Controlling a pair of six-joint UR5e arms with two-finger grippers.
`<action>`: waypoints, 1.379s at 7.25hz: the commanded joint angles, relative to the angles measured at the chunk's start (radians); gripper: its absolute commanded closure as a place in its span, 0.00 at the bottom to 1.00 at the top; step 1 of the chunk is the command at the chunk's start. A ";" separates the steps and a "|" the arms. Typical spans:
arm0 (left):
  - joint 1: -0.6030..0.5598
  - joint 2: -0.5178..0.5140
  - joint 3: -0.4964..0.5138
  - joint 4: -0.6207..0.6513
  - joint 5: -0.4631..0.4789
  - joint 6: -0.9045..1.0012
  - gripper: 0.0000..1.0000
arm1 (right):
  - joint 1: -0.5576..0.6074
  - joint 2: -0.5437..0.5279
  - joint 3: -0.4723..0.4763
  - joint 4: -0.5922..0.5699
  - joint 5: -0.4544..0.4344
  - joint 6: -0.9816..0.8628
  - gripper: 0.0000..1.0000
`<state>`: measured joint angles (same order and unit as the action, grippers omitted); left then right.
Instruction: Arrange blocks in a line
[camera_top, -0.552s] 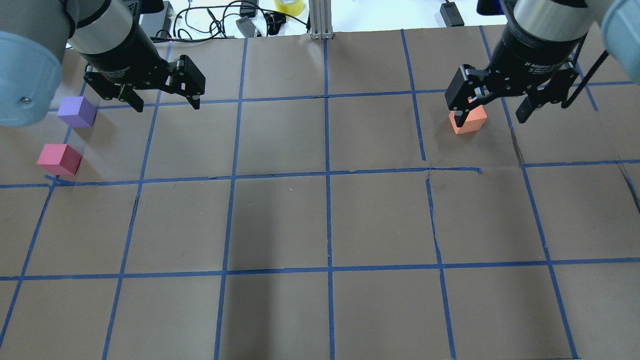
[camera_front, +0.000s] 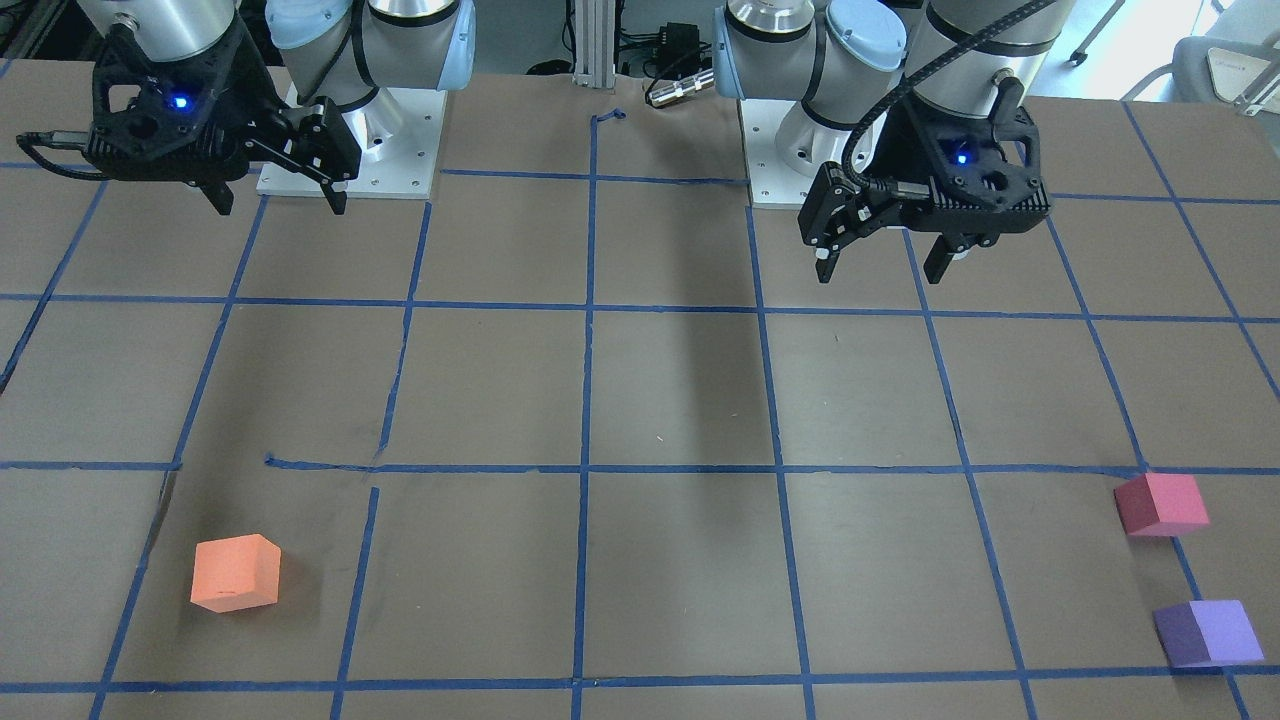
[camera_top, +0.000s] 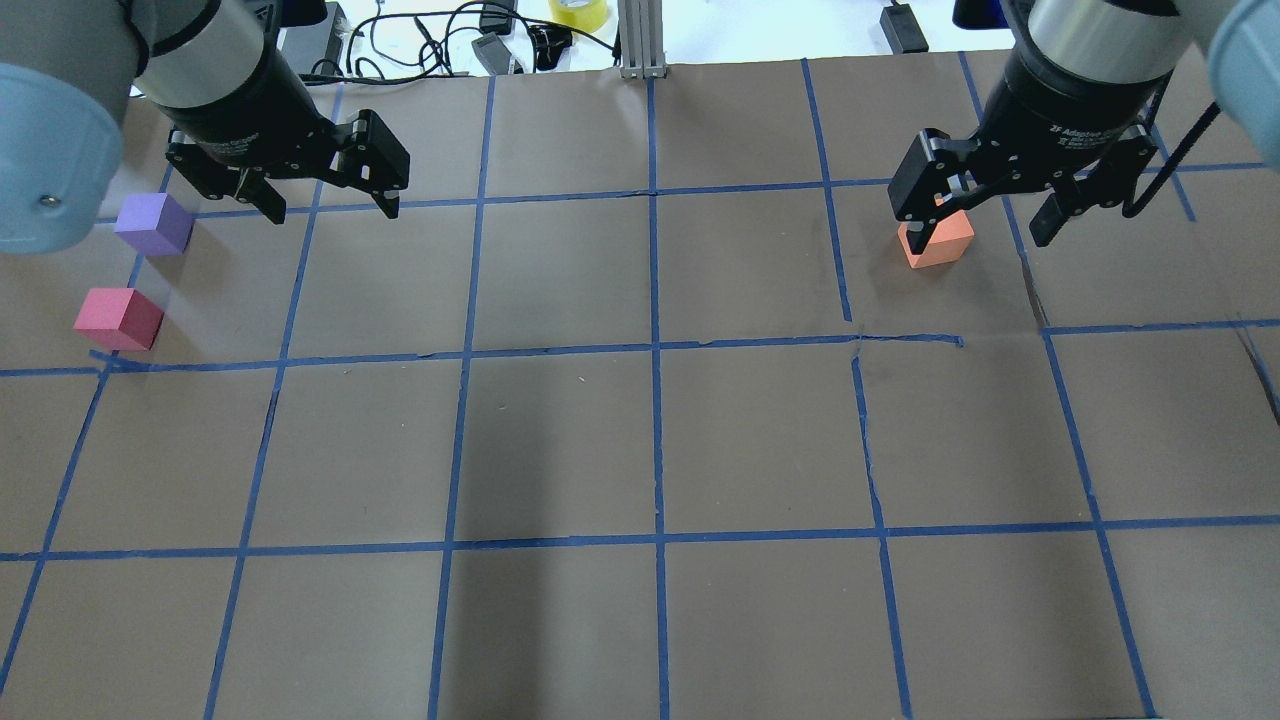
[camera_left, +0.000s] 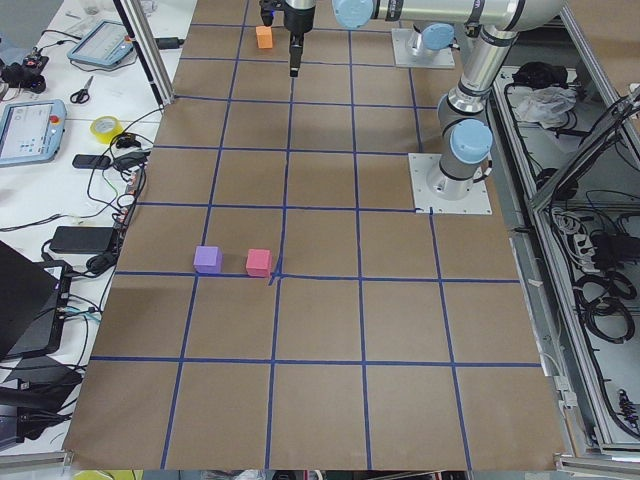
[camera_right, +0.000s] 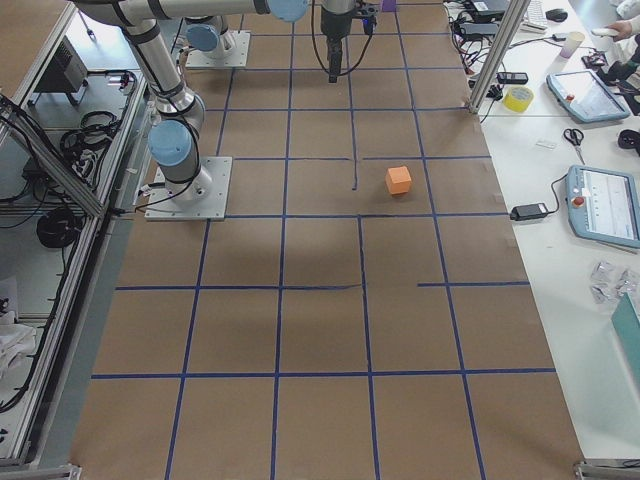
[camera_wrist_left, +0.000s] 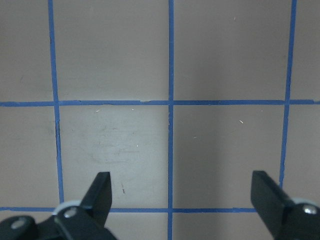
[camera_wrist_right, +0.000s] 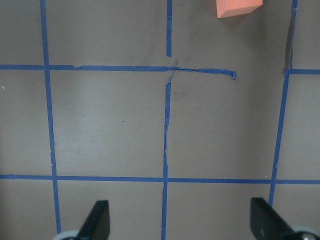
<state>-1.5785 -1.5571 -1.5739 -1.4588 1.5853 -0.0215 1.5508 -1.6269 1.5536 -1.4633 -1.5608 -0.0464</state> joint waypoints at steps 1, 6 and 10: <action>0.000 0.000 0.000 -0.002 0.001 0.000 0.00 | 0.000 -0.001 0.000 0.004 0.001 -0.001 0.00; 0.000 0.002 0.000 -0.002 0.002 0.000 0.00 | -0.008 -0.010 0.003 0.018 -0.016 0.000 0.00; 0.000 0.002 0.000 -0.003 0.002 0.000 0.00 | -0.009 0.004 0.005 -0.023 -0.025 -0.001 0.00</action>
<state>-1.5784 -1.5555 -1.5739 -1.4617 1.5880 -0.0215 1.5438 -1.6286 1.5584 -1.4629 -1.5846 -0.0431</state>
